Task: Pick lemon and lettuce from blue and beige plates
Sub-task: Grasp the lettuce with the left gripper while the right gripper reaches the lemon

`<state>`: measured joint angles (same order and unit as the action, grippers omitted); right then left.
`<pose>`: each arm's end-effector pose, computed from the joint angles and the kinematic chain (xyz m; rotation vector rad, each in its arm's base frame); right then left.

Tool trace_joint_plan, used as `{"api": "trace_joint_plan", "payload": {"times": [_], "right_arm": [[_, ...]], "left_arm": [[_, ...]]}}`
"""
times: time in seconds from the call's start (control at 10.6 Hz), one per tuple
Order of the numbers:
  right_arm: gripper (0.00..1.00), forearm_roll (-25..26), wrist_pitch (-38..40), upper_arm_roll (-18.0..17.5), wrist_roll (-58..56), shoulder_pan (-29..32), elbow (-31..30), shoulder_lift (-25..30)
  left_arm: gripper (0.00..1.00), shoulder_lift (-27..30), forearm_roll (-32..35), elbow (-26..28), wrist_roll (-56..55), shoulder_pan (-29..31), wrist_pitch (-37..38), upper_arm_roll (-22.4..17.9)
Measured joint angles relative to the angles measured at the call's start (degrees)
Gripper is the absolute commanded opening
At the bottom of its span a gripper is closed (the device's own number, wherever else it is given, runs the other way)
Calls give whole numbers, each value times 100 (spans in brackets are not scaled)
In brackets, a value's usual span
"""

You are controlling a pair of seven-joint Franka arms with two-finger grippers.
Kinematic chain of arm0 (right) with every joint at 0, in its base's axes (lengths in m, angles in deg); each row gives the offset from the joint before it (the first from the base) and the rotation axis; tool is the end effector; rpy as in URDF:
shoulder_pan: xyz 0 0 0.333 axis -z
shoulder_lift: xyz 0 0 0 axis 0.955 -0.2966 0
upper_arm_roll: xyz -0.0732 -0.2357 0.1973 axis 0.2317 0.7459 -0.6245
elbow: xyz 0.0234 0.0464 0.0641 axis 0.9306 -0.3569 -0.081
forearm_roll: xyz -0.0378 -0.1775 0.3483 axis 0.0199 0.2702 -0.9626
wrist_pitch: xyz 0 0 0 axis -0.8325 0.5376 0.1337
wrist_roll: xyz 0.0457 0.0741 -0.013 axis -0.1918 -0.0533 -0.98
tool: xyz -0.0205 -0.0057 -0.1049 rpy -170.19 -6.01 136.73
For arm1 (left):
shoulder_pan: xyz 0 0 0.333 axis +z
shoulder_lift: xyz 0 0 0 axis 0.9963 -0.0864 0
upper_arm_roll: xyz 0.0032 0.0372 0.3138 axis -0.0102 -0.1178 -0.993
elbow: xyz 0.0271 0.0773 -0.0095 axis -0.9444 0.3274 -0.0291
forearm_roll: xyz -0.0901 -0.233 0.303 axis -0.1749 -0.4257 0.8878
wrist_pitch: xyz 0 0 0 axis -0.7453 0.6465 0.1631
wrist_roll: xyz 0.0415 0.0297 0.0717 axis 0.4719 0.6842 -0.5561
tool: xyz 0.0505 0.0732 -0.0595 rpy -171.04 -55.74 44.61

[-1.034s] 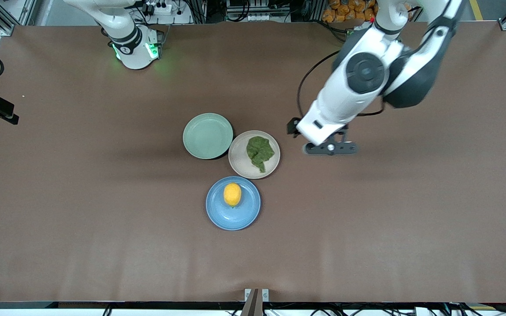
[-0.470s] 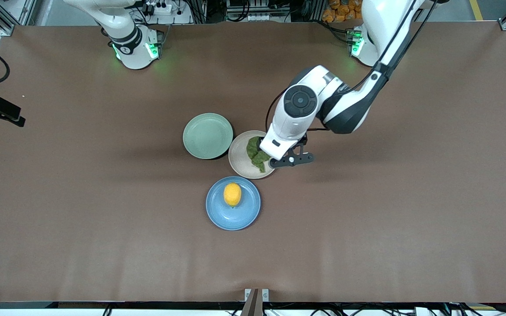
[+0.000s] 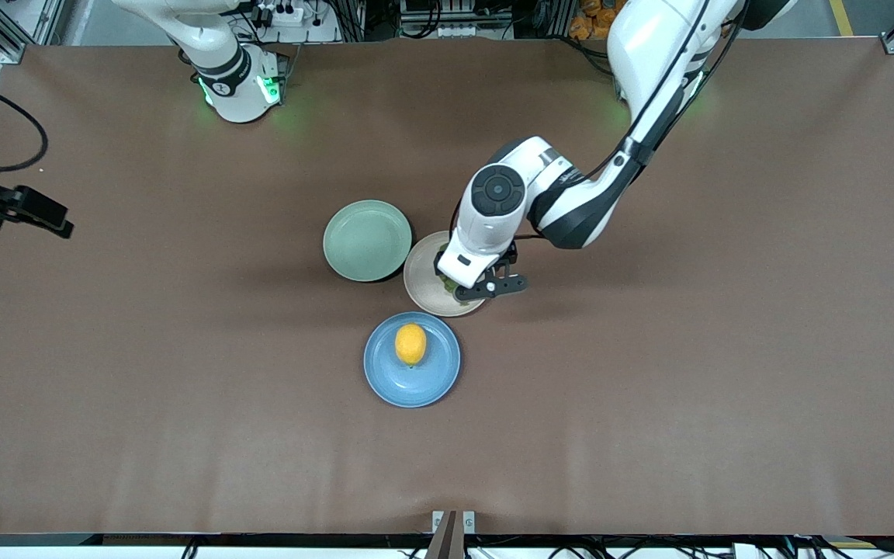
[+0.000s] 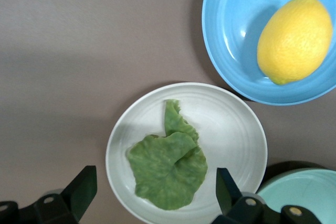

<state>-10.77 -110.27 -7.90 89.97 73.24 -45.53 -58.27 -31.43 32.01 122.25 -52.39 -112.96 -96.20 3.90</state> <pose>0.5885 0.0109 0.6205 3.1102 -0.2461 -0.0143 0.5180 -0.4808 0.2780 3.0537 0.2929 -0.0778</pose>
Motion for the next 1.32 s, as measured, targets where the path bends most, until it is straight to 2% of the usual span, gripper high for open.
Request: {"api": "trace_joint_plan", "payload": {"times": [0.38, 0.94, 1.13, 1.22, 1.32], "right_arm": [[100, -7, -386, -331, 451, -52, -10, -406], [100, -14, -1371, -1136, 2242, -399, -58, -1341], [100, -14, -1834, -1272, 2866, -625, -61, -1725], [100, -15, -2080, -1330, 3155, -702, -62, -1909], [100, -17, -2337, -1398, 3446, -755, -65, -2088]], "left_arm": [[100, -333, 2, -5, -105, -545, -412, -396], [100, -714, 2, -20, -105, -658, -650, -432], [100, -788, 2, -39, -105, -734, -666, -432], [77, -821, 2, -53, -105, -758, -667, -433], [42, -843, 2, -62, -105, -771, -668, -435]]}}
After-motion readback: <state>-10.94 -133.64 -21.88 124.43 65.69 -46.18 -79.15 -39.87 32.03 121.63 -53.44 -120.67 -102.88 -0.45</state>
